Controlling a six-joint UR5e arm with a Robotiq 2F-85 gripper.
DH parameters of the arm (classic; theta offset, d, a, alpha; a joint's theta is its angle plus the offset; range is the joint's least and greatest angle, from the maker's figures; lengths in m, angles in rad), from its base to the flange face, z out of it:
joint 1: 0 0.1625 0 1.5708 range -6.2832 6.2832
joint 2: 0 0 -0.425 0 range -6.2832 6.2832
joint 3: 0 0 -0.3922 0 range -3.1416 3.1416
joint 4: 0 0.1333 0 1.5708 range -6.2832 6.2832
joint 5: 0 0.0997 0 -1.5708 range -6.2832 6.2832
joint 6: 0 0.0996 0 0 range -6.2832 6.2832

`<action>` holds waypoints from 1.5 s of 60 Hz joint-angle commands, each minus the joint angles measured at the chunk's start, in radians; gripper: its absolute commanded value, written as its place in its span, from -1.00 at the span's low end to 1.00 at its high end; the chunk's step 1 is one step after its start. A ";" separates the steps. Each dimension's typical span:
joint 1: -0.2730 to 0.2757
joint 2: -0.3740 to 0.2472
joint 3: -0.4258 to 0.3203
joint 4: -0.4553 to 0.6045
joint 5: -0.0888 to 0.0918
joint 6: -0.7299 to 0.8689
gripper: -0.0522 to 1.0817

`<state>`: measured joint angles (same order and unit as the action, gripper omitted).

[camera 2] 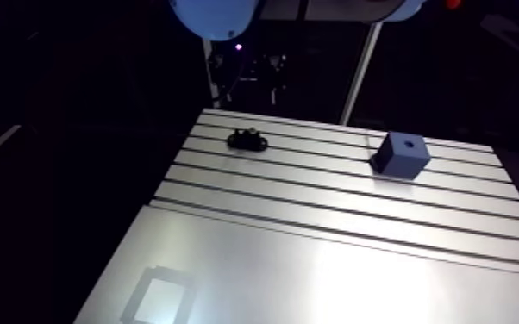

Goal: Pick up the M10 bolt and insert it into the hex recess until seated.

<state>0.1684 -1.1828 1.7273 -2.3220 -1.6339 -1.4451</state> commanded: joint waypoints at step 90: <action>-0.001 0.099 0.004 -0.054 0.013 -0.011 -0.04</action>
<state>0.1679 -1.0914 1.7303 -2.3705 -1.6223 -1.4536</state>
